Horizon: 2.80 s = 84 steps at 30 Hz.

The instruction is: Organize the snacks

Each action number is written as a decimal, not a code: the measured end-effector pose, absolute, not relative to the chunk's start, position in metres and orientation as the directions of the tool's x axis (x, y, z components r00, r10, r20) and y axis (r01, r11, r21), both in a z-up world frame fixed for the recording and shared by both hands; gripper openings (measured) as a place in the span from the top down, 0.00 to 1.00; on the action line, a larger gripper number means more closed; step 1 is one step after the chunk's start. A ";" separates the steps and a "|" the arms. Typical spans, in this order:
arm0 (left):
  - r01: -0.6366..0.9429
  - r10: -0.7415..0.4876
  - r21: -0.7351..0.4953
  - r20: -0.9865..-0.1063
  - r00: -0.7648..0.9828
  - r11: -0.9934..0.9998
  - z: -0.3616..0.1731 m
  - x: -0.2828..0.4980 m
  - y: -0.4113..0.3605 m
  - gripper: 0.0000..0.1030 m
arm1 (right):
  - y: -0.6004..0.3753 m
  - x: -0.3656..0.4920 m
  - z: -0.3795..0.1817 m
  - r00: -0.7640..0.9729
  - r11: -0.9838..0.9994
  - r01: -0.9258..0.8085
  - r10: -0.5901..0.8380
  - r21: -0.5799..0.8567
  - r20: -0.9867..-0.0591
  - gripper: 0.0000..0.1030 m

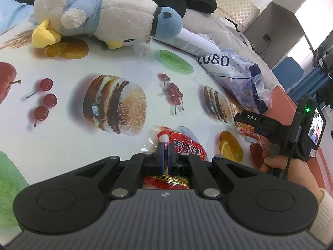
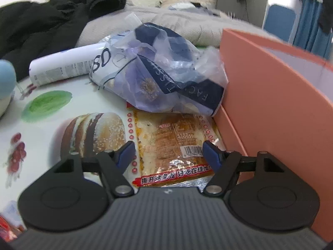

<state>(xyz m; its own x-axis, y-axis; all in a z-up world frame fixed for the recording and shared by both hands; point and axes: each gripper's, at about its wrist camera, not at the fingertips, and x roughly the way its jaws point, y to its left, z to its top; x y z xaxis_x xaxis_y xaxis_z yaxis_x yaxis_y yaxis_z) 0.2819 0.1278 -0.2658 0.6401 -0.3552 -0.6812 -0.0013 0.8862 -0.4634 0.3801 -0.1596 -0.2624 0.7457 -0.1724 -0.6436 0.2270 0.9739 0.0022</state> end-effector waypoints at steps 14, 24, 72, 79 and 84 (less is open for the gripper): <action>-0.036 -0.337 -0.462 -0.696 0.635 0.886 -0.257 0.247 0.118 0.96 | -0.151 0.304 -0.258 0.749 0.998 0.061 -0.058 -0.018 -0.660 0.64; -0.060 -0.269 -0.391 -0.727 0.631 0.918 -0.245 0.186 0.095 0.96 | -0.148 0.209 -0.252 0.734 1.000 -0.010 0.021 0.020 -0.679 0.65; 0.161 -0.123 -0.033 -0.801 0.586 0.986 -0.258 0.141 0.018 0.31 | -0.164 0.124 -0.249 0.645 0.957 -0.287 0.230 0.048 -0.729 0.40; 0.152 -0.138 -0.059 -0.799 0.586 0.987 -0.254 0.138 0.015 0.38 | -0.150 0.119 -0.242 0.648 0.959 -0.283 0.213 0.029 -0.731 0.59; 0.121 -0.160 -0.110 -0.791 0.590 0.987 -0.244 0.135 0.018 0.53 | -0.151 0.118 -0.234 0.655 0.964 -0.264 0.210 0.041 -0.726 0.63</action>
<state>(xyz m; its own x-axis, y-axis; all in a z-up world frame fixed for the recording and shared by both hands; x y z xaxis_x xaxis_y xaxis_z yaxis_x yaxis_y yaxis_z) 0.1353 0.0178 -0.2436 0.5901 -0.1604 -0.7913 0.1213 0.9866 -0.1095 0.1178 -0.1515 -0.2342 0.6547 0.2105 -0.7260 -0.2639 0.9637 0.0414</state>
